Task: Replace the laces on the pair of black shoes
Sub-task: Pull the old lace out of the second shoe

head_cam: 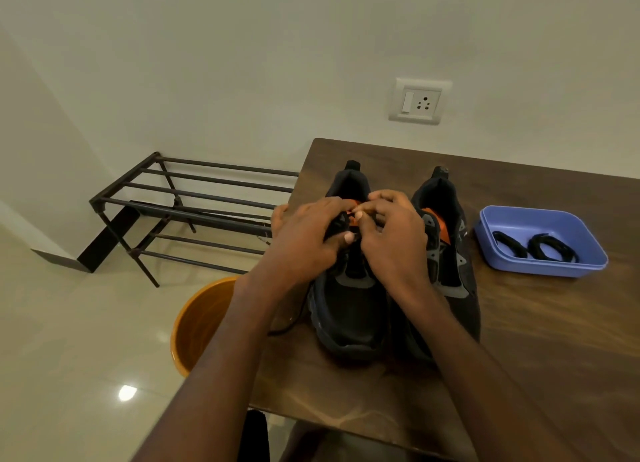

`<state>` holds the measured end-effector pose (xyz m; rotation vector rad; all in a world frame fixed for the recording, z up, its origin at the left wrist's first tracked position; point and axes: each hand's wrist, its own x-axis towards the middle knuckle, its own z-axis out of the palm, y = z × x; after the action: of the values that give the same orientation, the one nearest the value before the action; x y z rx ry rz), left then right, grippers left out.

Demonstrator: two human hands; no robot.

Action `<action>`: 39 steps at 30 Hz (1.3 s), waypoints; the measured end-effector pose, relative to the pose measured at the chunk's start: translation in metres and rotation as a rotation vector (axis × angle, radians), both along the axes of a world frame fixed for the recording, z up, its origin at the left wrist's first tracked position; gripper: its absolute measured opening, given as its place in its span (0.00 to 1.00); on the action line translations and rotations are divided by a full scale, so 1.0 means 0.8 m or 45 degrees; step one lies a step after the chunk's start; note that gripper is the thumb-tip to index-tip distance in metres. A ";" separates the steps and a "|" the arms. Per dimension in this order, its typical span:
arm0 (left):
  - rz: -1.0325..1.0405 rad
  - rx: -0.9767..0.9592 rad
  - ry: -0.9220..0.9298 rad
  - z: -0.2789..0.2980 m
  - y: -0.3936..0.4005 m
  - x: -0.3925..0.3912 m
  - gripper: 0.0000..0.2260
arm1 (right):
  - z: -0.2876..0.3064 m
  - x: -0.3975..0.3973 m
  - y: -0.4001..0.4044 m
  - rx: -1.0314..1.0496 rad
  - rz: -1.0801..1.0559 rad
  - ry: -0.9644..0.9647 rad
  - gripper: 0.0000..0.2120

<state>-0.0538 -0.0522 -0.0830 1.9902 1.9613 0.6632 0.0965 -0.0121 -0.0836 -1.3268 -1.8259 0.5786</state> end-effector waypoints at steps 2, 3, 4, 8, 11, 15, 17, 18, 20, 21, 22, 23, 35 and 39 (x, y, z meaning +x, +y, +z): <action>0.029 0.014 -0.063 0.000 0.001 -0.005 0.21 | 0.004 0.002 -0.001 -0.017 -0.098 0.152 0.05; 0.036 0.010 -0.084 0.000 0.002 -0.007 0.22 | 0.006 0.003 -0.003 -0.014 -0.131 0.194 0.05; 0.031 0.009 -0.104 0.001 0.002 -0.006 0.24 | 0.008 0.004 -0.007 -0.007 -0.143 0.210 0.04; -0.011 0.068 -0.231 -0.005 0.006 -0.004 0.31 | 0.006 0.004 -0.013 0.229 -0.050 -0.126 0.13; 0.015 0.064 -0.307 -0.004 0.007 -0.004 0.43 | -0.002 0.001 0.000 0.226 0.001 -0.359 0.13; 0.019 0.075 -0.340 -0.007 0.007 -0.003 0.47 | -0.004 -0.004 0.009 0.185 0.101 -0.398 0.10; 0.026 0.084 -0.338 -0.010 0.009 -0.003 0.48 | -0.006 -0.003 0.012 0.230 0.043 -0.394 0.08; 0.033 0.084 -0.332 -0.012 0.009 -0.003 0.48 | -0.007 -0.001 0.012 0.244 -0.012 -0.345 0.07; 0.037 0.092 -0.324 -0.012 0.009 -0.003 0.48 | -0.004 0.006 0.009 0.213 -0.138 -0.097 0.06; 0.038 0.098 -0.326 -0.013 0.009 -0.003 0.48 | 0.000 0.009 0.007 0.185 -0.190 0.061 0.05; 0.039 0.099 -0.329 -0.012 0.010 -0.003 0.48 | 0.005 0.013 0.005 0.182 -0.229 0.190 0.05; 0.044 0.097 -0.332 -0.012 0.010 -0.003 0.48 | 0.009 0.018 0.004 0.222 -0.255 0.247 0.04; 0.075 0.234 -0.366 -0.023 0.010 -0.002 0.51 | 0.003 0.001 0.005 0.192 0.122 -0.533 0.14; 0.081 0.250 -0.396 -0.029 0.012 -0.003 0.50 | 0.002 0.005 0.012 0.183 0.006 -0.449 0.08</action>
<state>-0.0560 -0.0425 -0.1059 1.8005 1.8361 1.1447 0.1005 -0.0026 -0.0818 -1.3917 -2.1086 0.2173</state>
